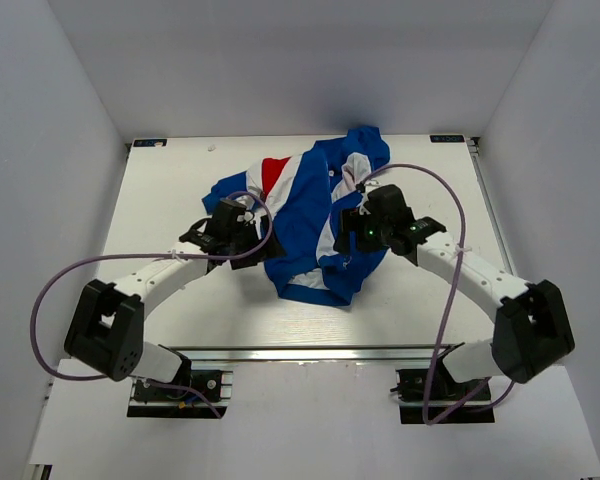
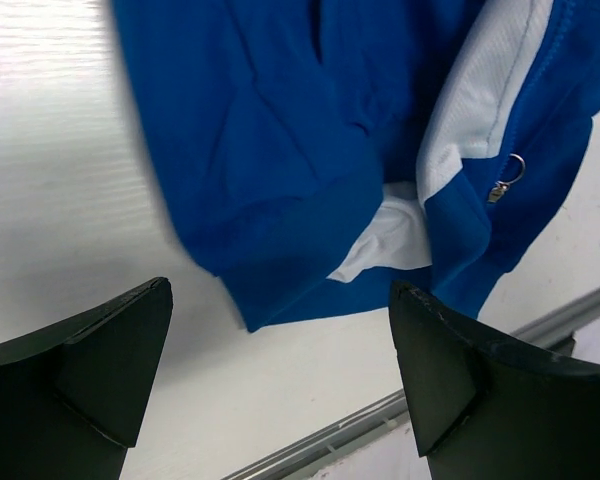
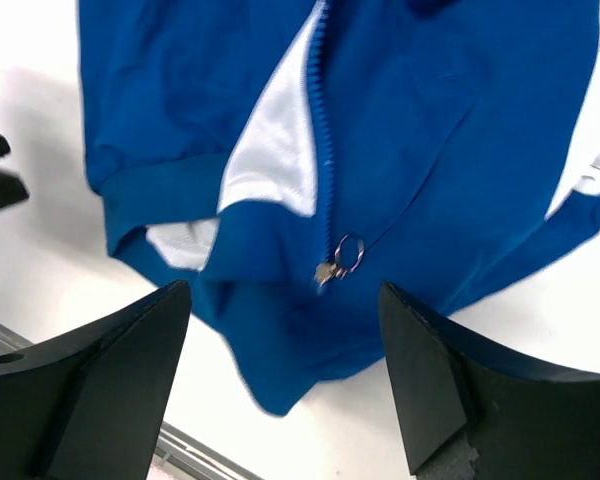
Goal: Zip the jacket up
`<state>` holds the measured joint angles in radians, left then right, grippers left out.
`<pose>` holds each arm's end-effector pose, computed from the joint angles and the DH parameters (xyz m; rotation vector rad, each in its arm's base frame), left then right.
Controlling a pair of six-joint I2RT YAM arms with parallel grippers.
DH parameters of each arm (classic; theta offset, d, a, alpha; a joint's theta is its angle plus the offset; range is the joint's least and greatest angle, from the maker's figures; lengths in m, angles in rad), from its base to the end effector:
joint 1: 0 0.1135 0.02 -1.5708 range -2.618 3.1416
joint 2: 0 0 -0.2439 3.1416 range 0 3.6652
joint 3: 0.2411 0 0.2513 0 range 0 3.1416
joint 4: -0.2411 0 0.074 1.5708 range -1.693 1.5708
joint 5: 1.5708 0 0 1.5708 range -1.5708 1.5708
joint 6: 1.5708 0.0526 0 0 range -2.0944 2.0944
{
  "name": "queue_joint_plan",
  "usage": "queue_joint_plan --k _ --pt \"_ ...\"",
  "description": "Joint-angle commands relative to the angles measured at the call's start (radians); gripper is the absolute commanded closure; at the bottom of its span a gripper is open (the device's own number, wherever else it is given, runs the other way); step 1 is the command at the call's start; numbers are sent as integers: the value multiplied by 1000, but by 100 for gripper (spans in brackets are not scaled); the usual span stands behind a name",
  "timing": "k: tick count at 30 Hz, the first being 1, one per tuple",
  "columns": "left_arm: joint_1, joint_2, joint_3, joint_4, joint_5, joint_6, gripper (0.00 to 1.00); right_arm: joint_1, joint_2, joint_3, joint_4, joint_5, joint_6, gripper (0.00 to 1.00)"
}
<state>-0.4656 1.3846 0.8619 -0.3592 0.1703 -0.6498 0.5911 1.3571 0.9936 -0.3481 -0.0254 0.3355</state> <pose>0.2607 -0.1410 0.1862 -0.1575 2.5590 -0.6721 0.2596 0.1758 0.2385 -0.3111 2.3144 0.5046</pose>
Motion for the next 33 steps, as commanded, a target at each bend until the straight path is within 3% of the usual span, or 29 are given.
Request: queue_joint_plan --k 1,5,9,12,13,16,27,29,33 --pt "4 34 35 103 113 9 2 -48 69 5 99 -171 -10 20" --pt "1 117 40 155 153 4 2 -51 184 42 146 -169 -33 22" --pt "1 155 42 203 205 7 2 -53 306 69 165 -197 -33 30" --pt "-1 174 55 206 201 19 2 -53 330 63 176 -229 -35 50" --pt "-1 182 60 203 198 28 2 -53 326 60 173 -229 -32 73" --pt "-1 223 84 183 181 41 2 -53 272 37 150 -164 -7 96" --pt "-1 295 120 161 170 62 2 -148 28 56 -264 168 4 100" --pt "-1 289 127 138 167 67 2 -149 5 98 -362 272 10 100" --pt "-1 258 112 129 161 76 2 -149 -21 186 -475 332 0 100"
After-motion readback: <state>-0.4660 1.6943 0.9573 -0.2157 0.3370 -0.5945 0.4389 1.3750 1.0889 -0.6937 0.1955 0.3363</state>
